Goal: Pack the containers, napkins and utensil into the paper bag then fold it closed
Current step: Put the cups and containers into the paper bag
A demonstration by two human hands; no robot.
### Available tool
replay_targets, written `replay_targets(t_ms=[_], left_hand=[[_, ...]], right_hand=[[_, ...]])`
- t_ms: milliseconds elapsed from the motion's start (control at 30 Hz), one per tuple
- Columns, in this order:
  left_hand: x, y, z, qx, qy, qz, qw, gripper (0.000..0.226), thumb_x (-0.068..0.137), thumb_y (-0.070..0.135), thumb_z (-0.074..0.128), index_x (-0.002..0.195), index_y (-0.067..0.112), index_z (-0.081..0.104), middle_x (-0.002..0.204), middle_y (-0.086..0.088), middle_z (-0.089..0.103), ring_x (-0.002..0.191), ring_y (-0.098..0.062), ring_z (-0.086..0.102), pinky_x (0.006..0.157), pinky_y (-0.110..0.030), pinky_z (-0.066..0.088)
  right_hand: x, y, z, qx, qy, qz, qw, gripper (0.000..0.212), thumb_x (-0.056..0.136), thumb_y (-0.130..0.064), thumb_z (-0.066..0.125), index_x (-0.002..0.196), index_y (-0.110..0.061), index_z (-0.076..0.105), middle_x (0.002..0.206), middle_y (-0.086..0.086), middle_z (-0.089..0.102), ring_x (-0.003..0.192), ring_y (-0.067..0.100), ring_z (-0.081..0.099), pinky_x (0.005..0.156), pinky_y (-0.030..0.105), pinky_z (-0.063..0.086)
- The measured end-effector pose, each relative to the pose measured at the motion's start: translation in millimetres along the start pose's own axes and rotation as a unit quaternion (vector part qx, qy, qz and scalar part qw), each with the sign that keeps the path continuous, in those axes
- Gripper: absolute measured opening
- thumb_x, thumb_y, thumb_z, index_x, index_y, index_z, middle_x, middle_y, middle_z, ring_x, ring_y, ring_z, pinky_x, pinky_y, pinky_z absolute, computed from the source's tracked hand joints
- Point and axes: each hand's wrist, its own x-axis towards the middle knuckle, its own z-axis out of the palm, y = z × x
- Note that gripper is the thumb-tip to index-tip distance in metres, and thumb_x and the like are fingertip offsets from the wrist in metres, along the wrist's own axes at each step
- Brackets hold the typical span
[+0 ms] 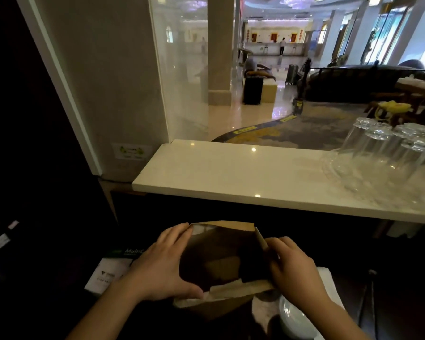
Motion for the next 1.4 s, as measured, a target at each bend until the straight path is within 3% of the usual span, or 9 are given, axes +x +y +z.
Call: replay_targets(t_ms=[133, 333, 433, 533, 600, 700, 867, 1100, 1400], left_hand=[[-13, 7, 0, -0.014, -0.005, 0.007, 1.0, 0.144, 0.04, 0.101, 0.055, 0.148, 0.044, -0.022, 0.15, 0.032, -0.036, 0.143, -0.002, -0.024, 0.118, -0.049, 0.018], [-21, 10, 11, -0.006, 0.027, 0.038, 0.999, 0.142, 0.045, 0.102, 0.053, 0.149, 0.041, -0.023, 0.151, 0.027, -0.039, 0.139, -0.004, -0.035, 0.118, -0.043, 0.005], [-22, 9, 15, 0.001, 0.038, 0.046, 0.998, 0.141, 0.043, 0.103, 0.052, 0.145, 0.045, -0.027, 0.152, 0.027, -0.038, 0.137, 0.0, -0.037, 0.114, -0.039, 0.003], [-22, 7, 15, -0.001, 0.039, 0.05, 0.998, 0.141, 0.043, 0.103, 0.052, 0.144, 0.046, -0.028, 0.152, 0.027, -0.037, 0.136, 0.002, -0.038, 0.112, -0.038, 0.002], [-22, 6, 14, 0.001, 0.04, 0.051, 0.998, 0.142, 0.043, 0.103, 0.052, 0.145, 0.043, -0.027, 0.152, 0.026, -0.038, 0.136, 0.001, -0.038, 0.112, -0.037, 0.001], [-21, 6, 14, 0.002, 0.037, 0.055, 0.998, 0.143, 0.045, 0.102, 0.053, 0.147, 0.04, -0.025, 0.152, 0.025, -0.037, 0.136, 0.002, -0.038, 0.111, -0.036, -0.001], [-21, 5, 13, -0.008, 0.043, 0.06, 0.997, 0.14, 0.045, 0.101, 0.054, 0.144, 0.045, -0.028, 0.153, 0.026, -0.036, 0.137, 0.002, -0.036, 0.112, -0.036, 0.0], [-23, 4, 14, -0.014, 0.047, 0.061, 0.997, 0.14, 0.045, 0.1, 0.056, 0.147, 0.045, -0.024, 0.155, 0.026, -0.033, 0.14, -0.001, -0.031, 0.113, -0.04, 0.006], [-27, 6, 15, -0.033, 0.046, 0.049, 0.997, 0.139, 0.045, 0.099, 0.059, 0.143, 0.051, -0.026, 0.153, 0.029, -0.034, 0.139, 0.0, -0.034, 0.111, -0.04, 0.001]], right_hand=[[-14, 4, 3, 0.077, 0.012, -0.01, 0.997, 0.035, 0.09, -0.02, 0.062, 0.122, -0.033, 0.057, 0.103, -0.015, 0.056, 0.085, 0.005, 0.058, 0.07, 0.023, 0.052], [-26, 16, 13, 0.133, 0.024, -0.045, 0.99, 0.05, 0.086, -0.024, 0.07, 0.126, -0.046, 0.049, 0.114, -0.024, 0.051, 0.101, -0.009, 0.054, 0.073, 0.012, 0.051], [-31, 22, 15, 0.2, 0.039, -0.044, 0.978, 0.051, 0.086, -0.033, 0.068, 0.133, -0.044, 0.048, 0.124, -0.023, 0.051, 0.109, -0.004, 0.055, 0.077, 0.014, 0.052], [-40, 36, 19, 0.267, 0.075, 0.024, 0.96, 0.045, 0.083, -0.043, 0.063, 0.127, -0.042, 0.055, 0.122, -0.017, 0.06, 0.111, 0.004, 0.059, 0.083, 0.02, 0.053], [-45, 54, 23, 0.173, 0.05, 0.089, 0.98, 0.045, 0.083, -0.047, 0.064, 0.126, -0.037, 0.057, 0.124, -0.013, 0.06, 0.116, 0.013, 0.056, 0.09, 0.028, 0.048], [-53, 75, 33, -0.064, -0.12, 0.128, 0.982, 0.075, 0.08, -0.056, 0.066, 0.144, -0.03, 0.038, 0.143, -0.004, 0.044, 0.127, 0.022, 0.039, 0.098, 0.03, 0.038], [-58, 83, 49, -0.07, -0.211, 0.156, 0.962, 0.113, 0.059, -0.069, 0.07, 0.152, -0.032, 0.017, 0.148, -0.004, 0.031, 0.129, 0.025, 0.038, 0.099, 0.033, 0.044], [-62, 74, 47, -0.068, -0.158, 0.146, 0.974, 0.087, 0.062, -0.062, 0.066, 0.139, -0.034, 0.038, 0.118, -0.004, 0.046, 0.107, 0.024, 0.051, 0.08, 0.027, 0.043], [-35, -3, -73, -0.009, -0.027, 0.014, 0.999, 0.093, 0.053, -0.056, 0.076, 0.138, -0.036, 0.044, 0.124, -0.012, 0.046, 0.108, 0.017, 0.054, 0.082, 0.033, 0.048]])
